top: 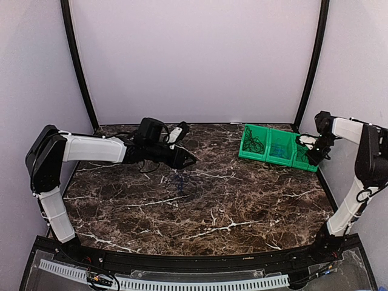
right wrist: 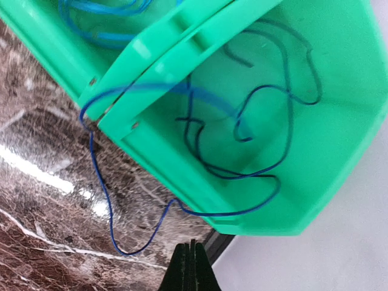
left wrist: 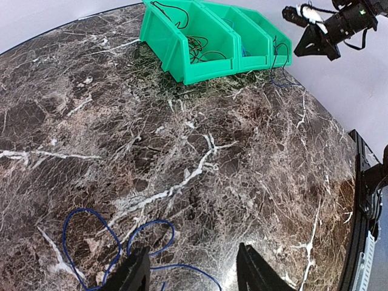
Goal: Untangle the cables
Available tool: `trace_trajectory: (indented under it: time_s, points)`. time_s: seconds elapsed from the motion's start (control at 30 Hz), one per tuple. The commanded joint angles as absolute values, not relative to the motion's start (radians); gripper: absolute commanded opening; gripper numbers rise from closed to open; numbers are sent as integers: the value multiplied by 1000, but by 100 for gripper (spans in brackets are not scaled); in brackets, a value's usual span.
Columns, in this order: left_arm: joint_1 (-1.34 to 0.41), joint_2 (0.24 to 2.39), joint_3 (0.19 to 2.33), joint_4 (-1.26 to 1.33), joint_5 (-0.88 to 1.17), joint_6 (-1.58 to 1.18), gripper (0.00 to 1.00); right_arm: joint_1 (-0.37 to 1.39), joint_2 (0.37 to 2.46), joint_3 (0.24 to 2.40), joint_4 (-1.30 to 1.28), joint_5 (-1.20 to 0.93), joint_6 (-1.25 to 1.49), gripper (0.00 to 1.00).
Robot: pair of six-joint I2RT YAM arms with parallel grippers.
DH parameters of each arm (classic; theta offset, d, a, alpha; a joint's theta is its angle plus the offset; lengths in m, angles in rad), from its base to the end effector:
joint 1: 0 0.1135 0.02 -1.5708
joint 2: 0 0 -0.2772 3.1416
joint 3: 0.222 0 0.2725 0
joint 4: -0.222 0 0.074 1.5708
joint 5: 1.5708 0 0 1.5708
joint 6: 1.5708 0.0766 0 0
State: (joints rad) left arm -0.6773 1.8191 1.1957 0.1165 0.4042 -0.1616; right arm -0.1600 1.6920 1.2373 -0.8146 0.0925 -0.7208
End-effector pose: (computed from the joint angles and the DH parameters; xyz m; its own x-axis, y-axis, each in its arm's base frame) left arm 0.3437 -0.3150 0.2056 -0.5092 0.2197 -0.8321 0.7723 0.5434 -0.3291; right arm 0.3575 -0.0649 0.1823 -0.8308 -0.5316 -0.1649 -0.4826 0.8356 -0.2623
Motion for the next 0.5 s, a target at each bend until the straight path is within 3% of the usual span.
trace_trajectory:
  time_s: [0.0, 0.2, 0.33, 0.47]
  points:
    - [-683, 1821, 1213, 117, 419, -152, 52, -160, 1716, 1369, -845, 97, -673, 0]
    - [-682, 1818, 1210, 106, 411, -143, 52, -159, 1750, 1471, -957, 16, -716, 0]
    - [-682, 1820, 1206, 112, 413, -140, 51, -130, 1667, 1325, -999, -29, -865, 38]
    - [-682, 1829, 1211, 117, 420, -140, 51, -112, 1631, 1178, -904, 73, -901, 46]
